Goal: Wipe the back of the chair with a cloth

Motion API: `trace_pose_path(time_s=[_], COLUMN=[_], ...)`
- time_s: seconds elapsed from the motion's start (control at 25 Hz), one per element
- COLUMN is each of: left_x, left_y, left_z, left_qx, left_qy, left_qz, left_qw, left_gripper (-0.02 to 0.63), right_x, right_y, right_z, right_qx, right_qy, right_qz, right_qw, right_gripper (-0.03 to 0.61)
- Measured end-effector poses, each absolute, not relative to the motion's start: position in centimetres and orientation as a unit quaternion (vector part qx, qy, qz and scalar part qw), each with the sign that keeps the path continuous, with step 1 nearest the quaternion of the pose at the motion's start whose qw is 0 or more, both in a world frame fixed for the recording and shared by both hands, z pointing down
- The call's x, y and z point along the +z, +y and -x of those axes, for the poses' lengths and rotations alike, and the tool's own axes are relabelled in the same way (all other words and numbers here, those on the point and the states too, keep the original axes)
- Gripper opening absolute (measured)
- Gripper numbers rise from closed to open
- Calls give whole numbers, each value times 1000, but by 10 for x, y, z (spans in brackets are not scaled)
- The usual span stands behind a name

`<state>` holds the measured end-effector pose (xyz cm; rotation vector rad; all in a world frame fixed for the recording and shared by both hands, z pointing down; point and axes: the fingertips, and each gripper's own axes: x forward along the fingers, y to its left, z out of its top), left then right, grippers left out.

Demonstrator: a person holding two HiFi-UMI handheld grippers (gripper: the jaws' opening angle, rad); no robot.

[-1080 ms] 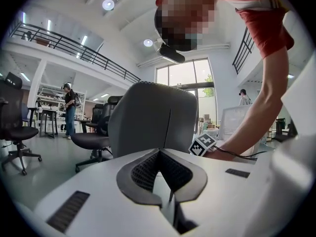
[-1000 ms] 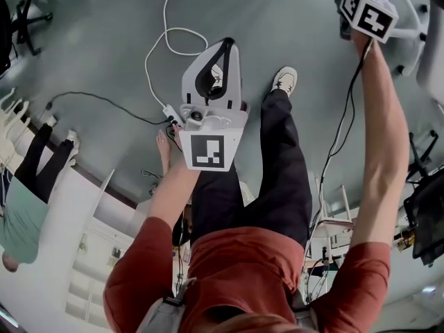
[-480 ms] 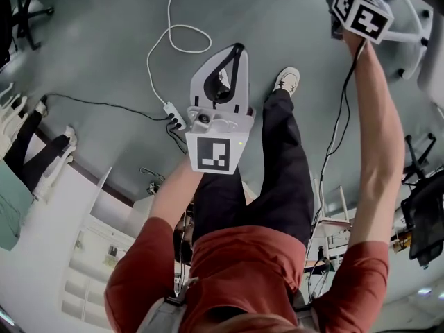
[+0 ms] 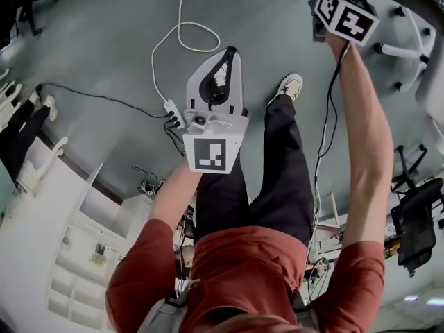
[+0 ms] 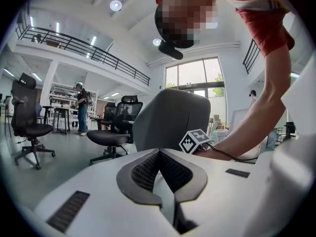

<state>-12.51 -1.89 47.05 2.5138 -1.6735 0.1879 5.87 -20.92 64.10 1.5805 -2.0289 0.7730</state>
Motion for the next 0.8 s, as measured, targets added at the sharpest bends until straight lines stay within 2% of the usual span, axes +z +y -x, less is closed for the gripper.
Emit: trace_pose_path(time_s=[0.56,0.8], left_x=[467,468], left_y=[-6,-7], left_z=[233,263], left_qx=[61,73], left_qy=[-610,-620], left_qz=[-788,-779], left_qw=[61,55], left_gripper=[14,14], right_x=[639,639], right_y=[-223,-228], right_z=[98,109], right_qx=[278,296], right_qy=[-783,-769], right_qz=[-507,-522], right_qw=[232,221], right_gripper=[60,60])
